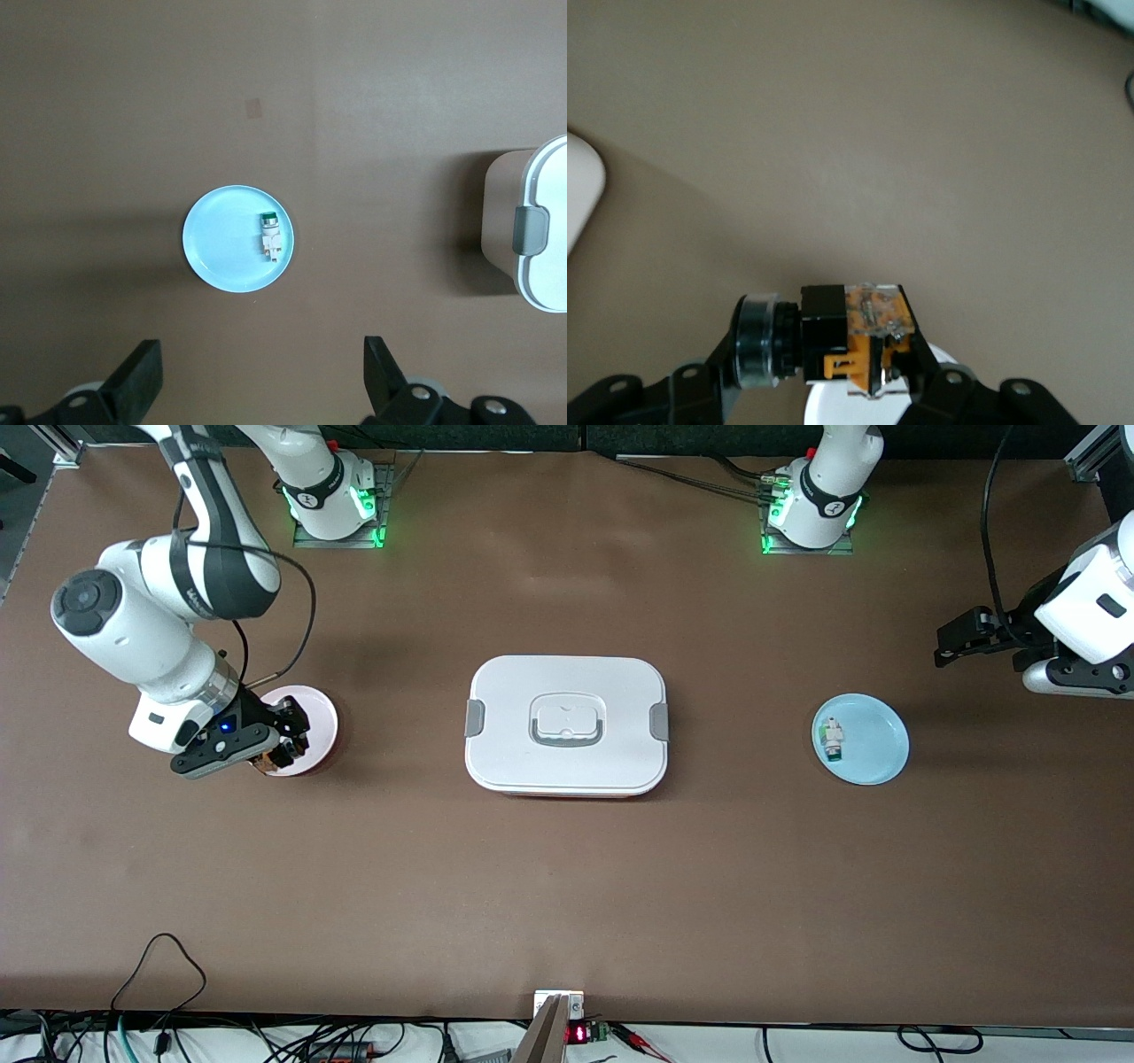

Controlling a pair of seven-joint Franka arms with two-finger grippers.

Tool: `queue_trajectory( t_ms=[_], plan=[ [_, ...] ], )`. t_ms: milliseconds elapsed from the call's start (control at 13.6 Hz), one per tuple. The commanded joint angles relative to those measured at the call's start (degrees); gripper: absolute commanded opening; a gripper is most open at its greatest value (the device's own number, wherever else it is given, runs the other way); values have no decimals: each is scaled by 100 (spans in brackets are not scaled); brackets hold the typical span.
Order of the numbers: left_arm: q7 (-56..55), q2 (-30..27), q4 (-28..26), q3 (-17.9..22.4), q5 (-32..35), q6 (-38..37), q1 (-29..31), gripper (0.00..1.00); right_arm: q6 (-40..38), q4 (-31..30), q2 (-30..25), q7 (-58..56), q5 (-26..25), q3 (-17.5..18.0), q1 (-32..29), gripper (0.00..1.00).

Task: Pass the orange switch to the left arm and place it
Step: 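Lift the switch with the right gripper while the left gripper approaches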

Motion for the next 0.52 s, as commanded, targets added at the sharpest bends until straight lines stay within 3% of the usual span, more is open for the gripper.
queue_trajectory(
  t_ms=[0, 443],
  plan=[
    [126, 30, 99, -14, 5, -88, 35, 100, -174, 451, -78, -167, 104, 411, -34, 28],
    [126, 30, 99, -14, 5, -88, 35, 100, -218, 1032, -244, -720, 166, 1334, -34, 28]
  ],
)
